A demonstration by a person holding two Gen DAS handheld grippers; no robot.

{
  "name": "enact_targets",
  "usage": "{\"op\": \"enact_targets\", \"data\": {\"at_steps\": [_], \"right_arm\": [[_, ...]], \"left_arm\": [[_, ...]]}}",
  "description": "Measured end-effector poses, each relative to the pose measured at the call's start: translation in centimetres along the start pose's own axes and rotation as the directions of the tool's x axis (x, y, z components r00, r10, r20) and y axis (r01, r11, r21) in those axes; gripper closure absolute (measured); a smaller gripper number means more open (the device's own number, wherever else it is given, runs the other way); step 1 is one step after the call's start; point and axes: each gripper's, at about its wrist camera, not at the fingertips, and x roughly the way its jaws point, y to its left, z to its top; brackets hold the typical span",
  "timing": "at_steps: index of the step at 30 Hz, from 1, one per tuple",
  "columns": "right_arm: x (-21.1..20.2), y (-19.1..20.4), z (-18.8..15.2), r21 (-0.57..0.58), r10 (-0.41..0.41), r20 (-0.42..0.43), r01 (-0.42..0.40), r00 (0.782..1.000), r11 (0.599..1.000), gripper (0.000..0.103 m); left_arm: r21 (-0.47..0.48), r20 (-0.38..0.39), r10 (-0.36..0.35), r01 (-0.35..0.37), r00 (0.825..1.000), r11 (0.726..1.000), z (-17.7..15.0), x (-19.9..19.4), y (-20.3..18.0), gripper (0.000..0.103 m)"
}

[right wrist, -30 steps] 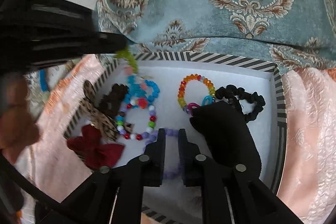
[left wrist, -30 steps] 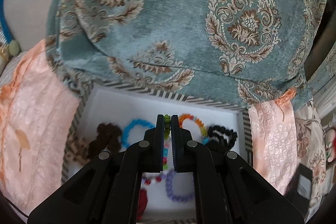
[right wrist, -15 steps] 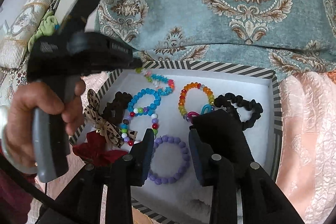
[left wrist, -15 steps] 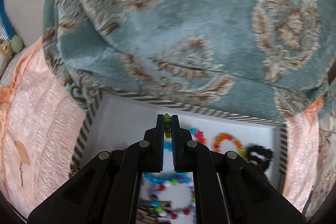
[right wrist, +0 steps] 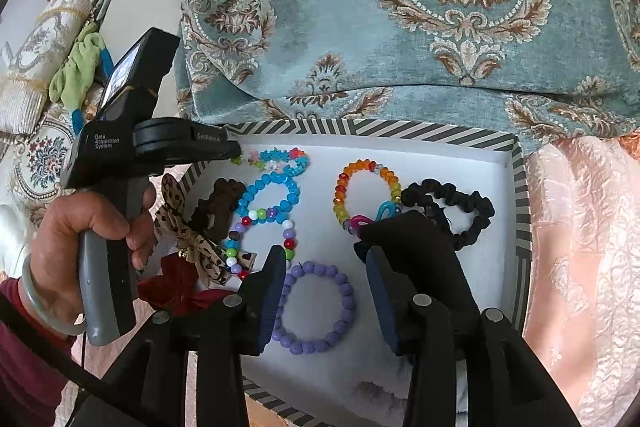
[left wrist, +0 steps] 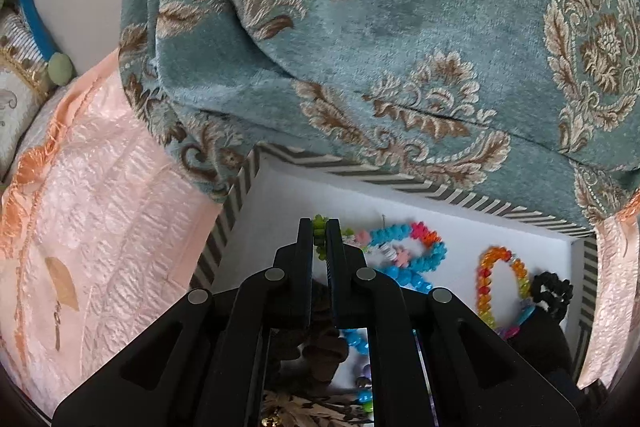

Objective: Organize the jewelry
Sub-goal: 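Open the right tool on the purple bracelet while the left tool releases the green bracelet, then lift both tools up out of the tray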

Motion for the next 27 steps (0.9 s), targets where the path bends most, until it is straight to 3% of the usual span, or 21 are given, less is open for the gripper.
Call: {"op": "enact_targets", "data": {"at_steps": [2,4,6,24,27], "right_arm": [[0.0,-0.1,-0.1,0.002,-0.010,-0.005,0.010,1.000,1.000,0.063],[-0.1,-0.3,-0.2,0.008,-0.015,-0.008,0.015,1.000,1.000,0.063],[-0.1,-0.5,-0.4,0.014,-0.019,-0.017,0.019,1.000,1.000,0.063],[-1.0,-0.2,-1.0,-0.005,-0.049,-0.012,0.049,0.999,0.999,0.061],[-1.7,-0.1,-1.3,-0.008,-0.080,-0.002,0.080,0.997,0.997,0.061]], "left_arm": [[-0.006,-0.011,0.006,-0.006,1.000,1.000,-0.1,0.3,0.3,0.096],[-0.007,-0.014,0.011,-0.011,1.000,1.000,-0.4,0.4,0.6,0.077],[-0.007,-0.008,0.011,-0.011,1.000,1.000,-0.9,0.3,0.9,0.070],[0.020,0.065,0.041,-0.042,0.997,0.999,-5.0,-4.7,1.0,0.070],[0.034,0.075,0.035,-0.037,0.997,0.999,-6.5,-5.8,0.8,0.063]]}}
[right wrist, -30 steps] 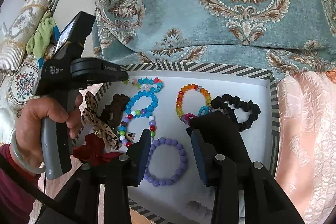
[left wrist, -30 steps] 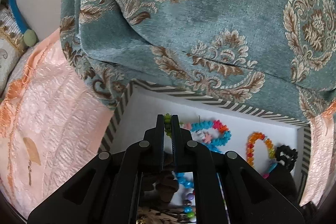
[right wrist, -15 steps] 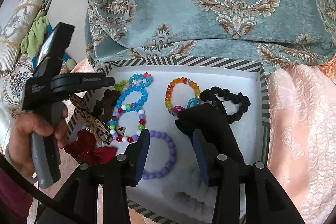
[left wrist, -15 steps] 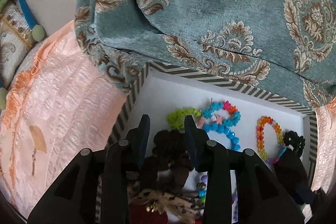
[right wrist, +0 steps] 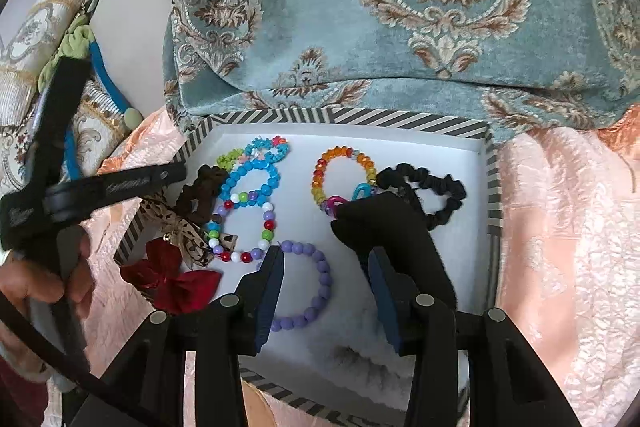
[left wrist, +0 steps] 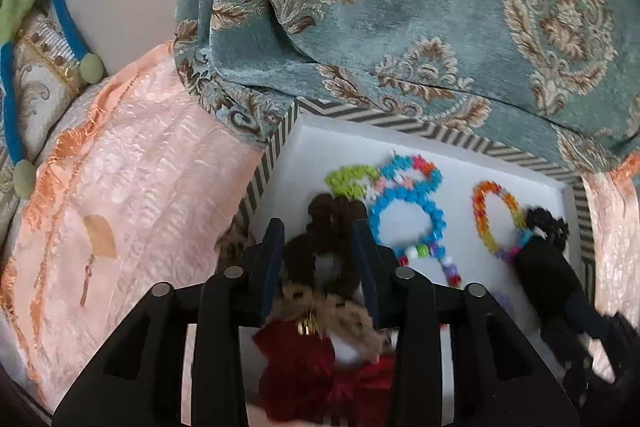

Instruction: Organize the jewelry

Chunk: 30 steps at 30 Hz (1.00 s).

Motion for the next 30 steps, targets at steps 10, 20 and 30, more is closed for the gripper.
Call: {"op": "enact_targets", "data": {"at_steps": [10,20,30], "right_arm": [[-2.7,1.8,-2.2,0.023,-0.065,0.012,0.065,0.998,0.998,0.049],[-7.0,3.4,-2.7,0.057,-0.099,0.062,0.096,0.993,0.994,0.044],[-10.5,6.3,-3.3,0.017,-0.127,0.123,0.126,0.984,0.992,0.041]], "left_arm": [[0.033,0.039,-0.015,0.014,0.999,0.999,-5.4,-4.9,-0.2,0.057],[0.026,0.121,-0.032,0.030,0.992,0.999,-8.8,-10.0,0.5,0.057],[0.013,0.186,-0.035,0.033,0.982,0.999,-10.0,-14.2,1.4,0.057]]}}
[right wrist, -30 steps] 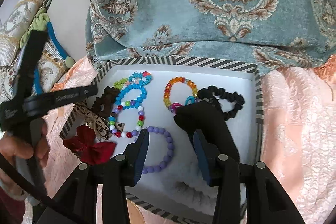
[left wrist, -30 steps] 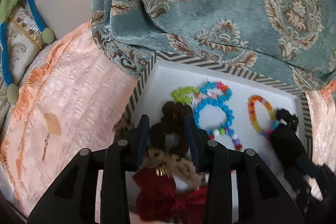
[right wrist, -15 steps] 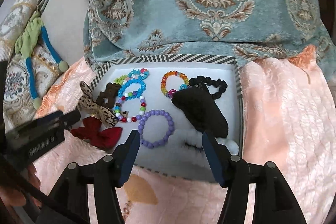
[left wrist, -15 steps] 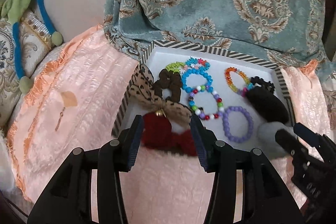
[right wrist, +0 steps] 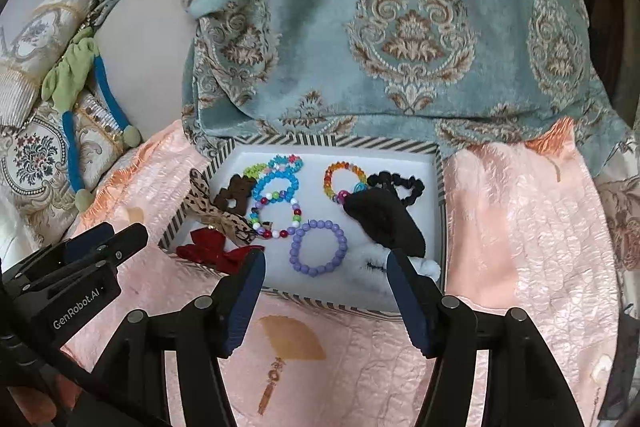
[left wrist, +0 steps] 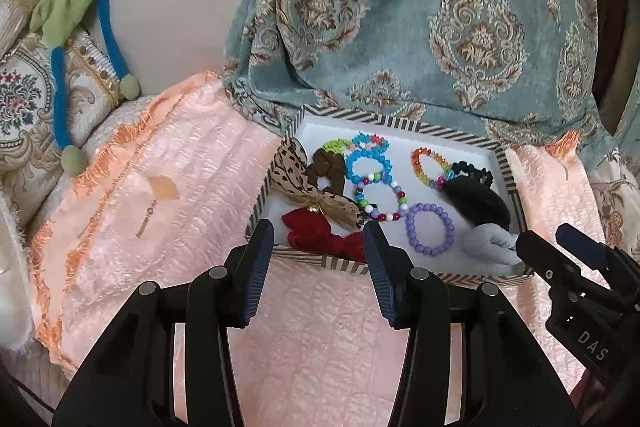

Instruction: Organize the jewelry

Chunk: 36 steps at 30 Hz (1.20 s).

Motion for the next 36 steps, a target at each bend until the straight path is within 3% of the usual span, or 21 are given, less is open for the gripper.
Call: {"op": "enact_targets", "data": {"at_steps": [5,17,36], "right_arm": [[-2.1,0.7,0.2,-0.011,-0.010,0.044,0.010,0.999,1.000,0.035],[-4.2,0.8,0.2,0.013,-0.033,0.073,0.032,0.997,0.999,0.034],[-5.7,1.2,-0.3,0.016,-0.029,0.087,0.028,0.996,0.999,0.032]], "left_arm": [[-0.006,0.030,-0.001,0.002,1.000,1.000,0.0,-1.7,0.2,0.057],[-0.007,0.107,0.002,-0.002,0.994,1.000,-0.1,-5.0,0.1,0.057],[-0.003,0.143,0.012,-0.011,0.990,1.000,-0.7,-6.8,-0.1,0.057]]}}
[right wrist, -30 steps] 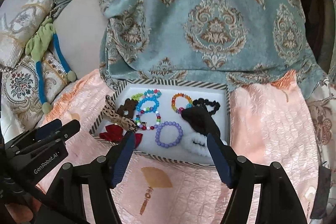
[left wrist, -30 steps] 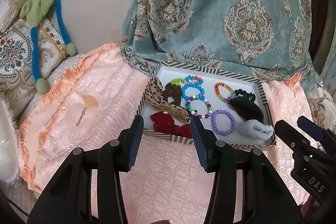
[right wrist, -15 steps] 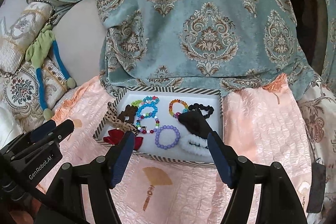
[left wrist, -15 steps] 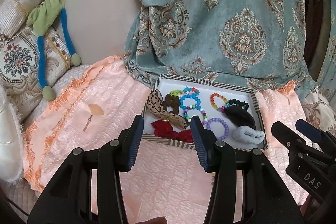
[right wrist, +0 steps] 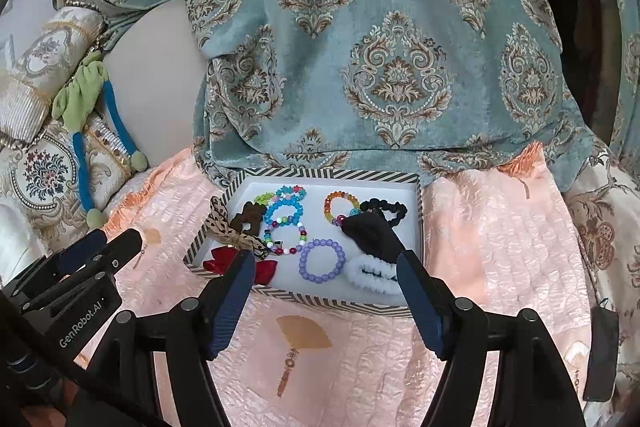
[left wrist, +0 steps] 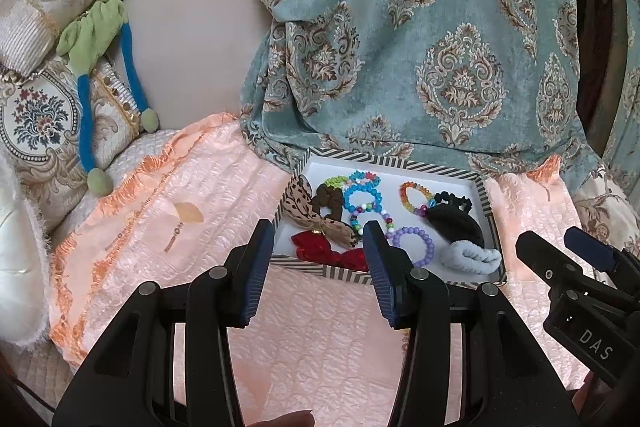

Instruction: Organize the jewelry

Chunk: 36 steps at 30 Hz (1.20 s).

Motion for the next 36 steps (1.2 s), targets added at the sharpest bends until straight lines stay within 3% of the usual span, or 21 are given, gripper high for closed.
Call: {"op": "enact_targets", "data": {"at_steps": [36], "right_arm": [[0.65,0.31,-0.10,-0.010,0.014,-0.020,-0.014,1.000,1.000,0.031]], "left_arm": [[0.008,0.001,0.001,-0.001,1.000,1.000,0.01,0.24,-0.30,0.057]]}}
